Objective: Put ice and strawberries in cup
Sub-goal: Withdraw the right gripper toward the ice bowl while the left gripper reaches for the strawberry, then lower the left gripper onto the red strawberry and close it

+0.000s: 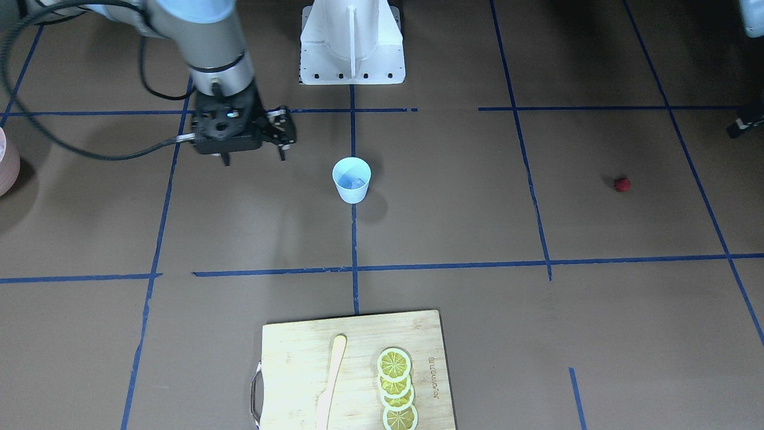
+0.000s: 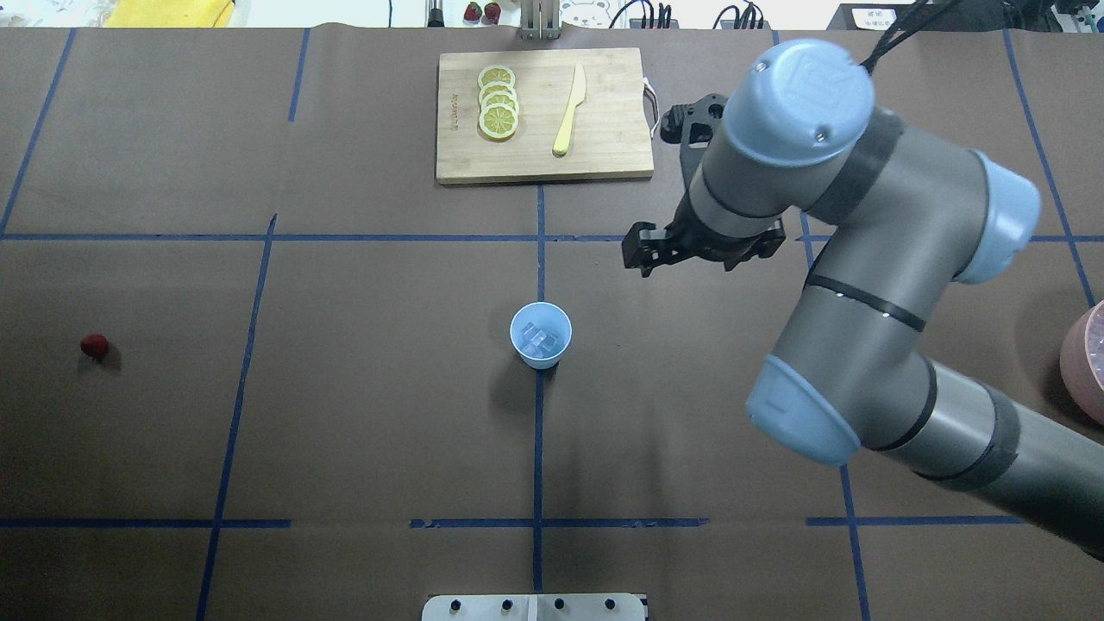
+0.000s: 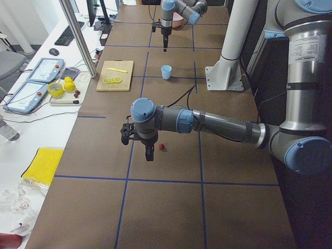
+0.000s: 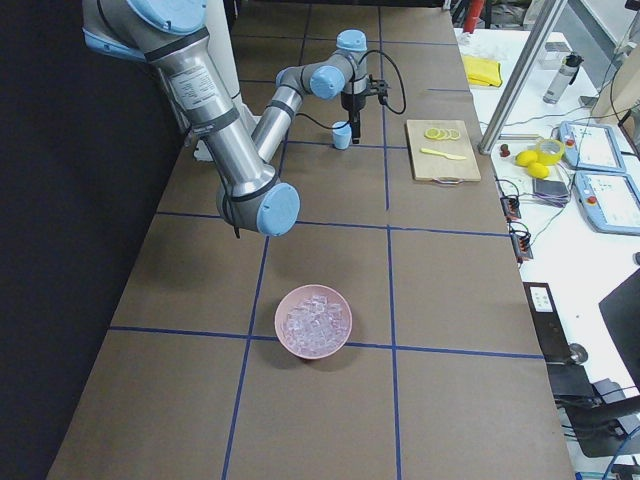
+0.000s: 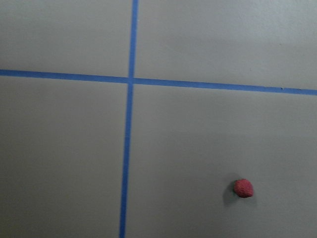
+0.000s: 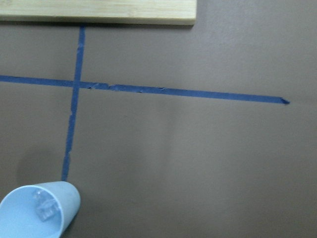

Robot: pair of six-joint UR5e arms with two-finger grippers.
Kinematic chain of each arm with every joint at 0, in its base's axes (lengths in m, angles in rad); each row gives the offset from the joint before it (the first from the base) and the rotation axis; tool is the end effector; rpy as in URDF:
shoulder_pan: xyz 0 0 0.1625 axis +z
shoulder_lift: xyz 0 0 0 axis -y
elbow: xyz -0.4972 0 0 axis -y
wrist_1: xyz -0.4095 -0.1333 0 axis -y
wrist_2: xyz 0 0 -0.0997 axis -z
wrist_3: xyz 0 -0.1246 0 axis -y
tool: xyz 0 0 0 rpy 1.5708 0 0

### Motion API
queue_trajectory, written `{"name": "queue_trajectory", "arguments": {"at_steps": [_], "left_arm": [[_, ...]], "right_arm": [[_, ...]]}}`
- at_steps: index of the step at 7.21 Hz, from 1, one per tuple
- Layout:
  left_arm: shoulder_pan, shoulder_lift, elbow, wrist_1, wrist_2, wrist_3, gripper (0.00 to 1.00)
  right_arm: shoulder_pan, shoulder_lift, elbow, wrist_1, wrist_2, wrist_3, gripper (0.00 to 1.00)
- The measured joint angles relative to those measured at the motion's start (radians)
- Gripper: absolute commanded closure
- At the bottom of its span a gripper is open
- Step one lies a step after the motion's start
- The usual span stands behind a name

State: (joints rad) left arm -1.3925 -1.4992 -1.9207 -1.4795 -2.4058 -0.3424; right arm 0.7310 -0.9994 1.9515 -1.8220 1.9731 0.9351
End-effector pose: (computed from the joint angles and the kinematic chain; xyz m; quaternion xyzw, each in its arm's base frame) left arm 0.0434 -0.4715 0.6096 -0.0214 0.4121 -0.0369 0.9102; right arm -0.4324 -0.5012 0.2705 0.0669 -0.3793 -0.0247 0.9225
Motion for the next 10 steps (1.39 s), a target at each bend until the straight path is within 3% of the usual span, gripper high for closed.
{"name": "queue_trajectory", "arguments": {"at_steps": [4,7,10], "left_arm": [[0.231,0.124,-0.019,-0.371,0.157,-0.391,0.00],[0.409,0.121,0.036,-0.531,0.268,-0.578,0.00],[0.490,0.069,0.158,-0.655,0.297,-0.670,0.00]], "right_arm": [[0.267,-0.187,0.007,0.004,0.132,-0.398,0.00],[0.429,-0.304,-0.003,0.004,0.216,-0.646,0.00],[0.508,-0.357,-0.010,0.004,0.256,-0.746,0.00]]}}
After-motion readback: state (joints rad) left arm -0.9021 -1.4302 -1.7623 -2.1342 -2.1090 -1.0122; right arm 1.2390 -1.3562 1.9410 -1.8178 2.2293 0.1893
